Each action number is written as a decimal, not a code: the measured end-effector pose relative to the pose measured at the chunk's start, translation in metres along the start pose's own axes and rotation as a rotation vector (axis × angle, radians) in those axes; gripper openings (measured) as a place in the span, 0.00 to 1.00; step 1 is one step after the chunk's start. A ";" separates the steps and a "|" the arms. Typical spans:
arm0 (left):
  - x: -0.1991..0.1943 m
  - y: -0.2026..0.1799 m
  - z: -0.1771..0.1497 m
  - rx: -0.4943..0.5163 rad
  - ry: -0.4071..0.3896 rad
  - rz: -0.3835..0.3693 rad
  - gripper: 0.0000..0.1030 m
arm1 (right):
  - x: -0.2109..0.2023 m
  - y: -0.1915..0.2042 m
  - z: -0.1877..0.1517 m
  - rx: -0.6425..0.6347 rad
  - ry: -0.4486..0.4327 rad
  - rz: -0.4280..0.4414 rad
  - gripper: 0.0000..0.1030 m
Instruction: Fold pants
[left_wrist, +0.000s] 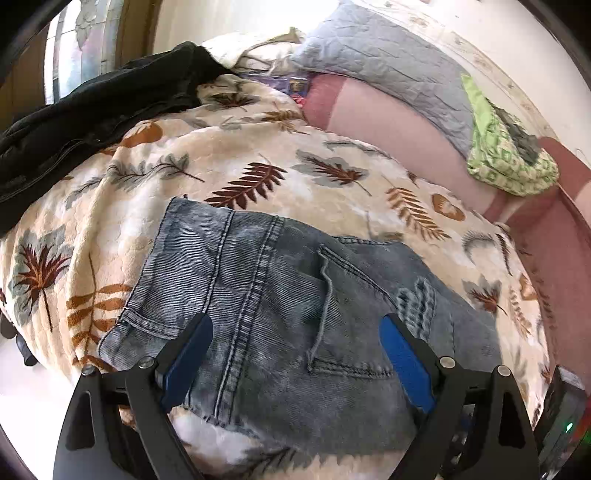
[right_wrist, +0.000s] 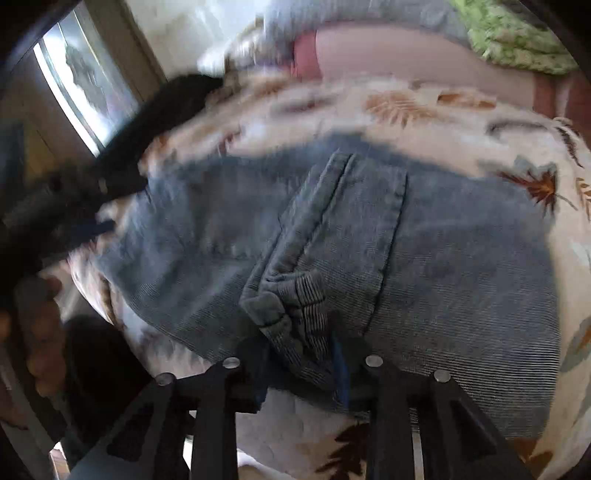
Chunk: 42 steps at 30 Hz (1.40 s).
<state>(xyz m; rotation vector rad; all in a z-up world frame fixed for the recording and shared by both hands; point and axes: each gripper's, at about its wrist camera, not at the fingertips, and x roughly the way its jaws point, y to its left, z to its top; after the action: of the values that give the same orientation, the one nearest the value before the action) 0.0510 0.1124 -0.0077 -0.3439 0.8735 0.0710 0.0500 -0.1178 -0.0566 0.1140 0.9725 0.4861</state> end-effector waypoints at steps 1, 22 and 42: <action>-0.003 -0.009 0.001 0.020 0.000 -0.027 0.89 | -0.013 -0.008 0.002 0.043 -0.007 0.058 0.51; 0.086 -0.149 -0.072 0.421 0.201 0.054 0.93 | -0.040 -0.169 0.077 0.503 -0.054 0.453 0.71; 0.077 -0.144 -0.077 0.407 0.182 0.037 0.94 | -0.050 -0.159 0.007 0.532 0.051 0.274 0.74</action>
<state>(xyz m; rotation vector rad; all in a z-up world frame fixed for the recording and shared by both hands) 0.0725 -0.0544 -0.0737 0.0479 1.0497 -0.1050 0.0871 -0.2800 -0.0631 0.7238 1.1245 0.4713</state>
